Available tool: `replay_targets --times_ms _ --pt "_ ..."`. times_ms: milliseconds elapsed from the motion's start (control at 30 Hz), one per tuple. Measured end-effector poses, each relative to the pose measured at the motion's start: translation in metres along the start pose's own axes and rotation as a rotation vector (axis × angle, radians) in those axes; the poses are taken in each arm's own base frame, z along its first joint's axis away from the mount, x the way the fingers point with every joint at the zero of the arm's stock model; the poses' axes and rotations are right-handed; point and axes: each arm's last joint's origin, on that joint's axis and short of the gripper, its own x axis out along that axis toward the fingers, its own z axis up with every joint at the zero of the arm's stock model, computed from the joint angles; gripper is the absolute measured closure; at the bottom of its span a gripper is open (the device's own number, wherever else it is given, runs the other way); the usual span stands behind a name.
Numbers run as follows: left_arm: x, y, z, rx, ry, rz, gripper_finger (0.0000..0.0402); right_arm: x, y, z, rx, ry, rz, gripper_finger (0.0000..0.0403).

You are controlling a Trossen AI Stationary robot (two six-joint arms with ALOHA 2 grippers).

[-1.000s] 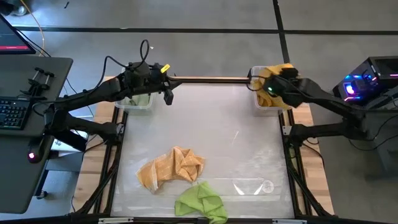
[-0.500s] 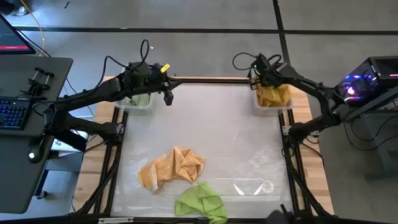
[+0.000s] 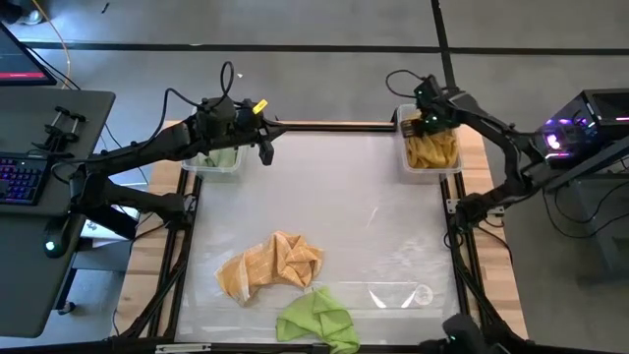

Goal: Sort towels by color in basket
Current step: Put the yellow kitchen towel into the right transparent bin

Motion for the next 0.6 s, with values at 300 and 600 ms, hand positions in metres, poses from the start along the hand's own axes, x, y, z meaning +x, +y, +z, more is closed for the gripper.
replay_targets --times_ms 300,600 --pt "0.0 0.0 0.0 -0.043 -0.001 0.001 0.0401 -0.048 -0.004 -0.024 0.117 -0.039 0.146 0.0214" --pt "0.0 0.001 0.001 -0.037 -0.008 0.031 0.0401 -0.029 0.013 -0.044 0.051 -0.008 0.036 0.0332"
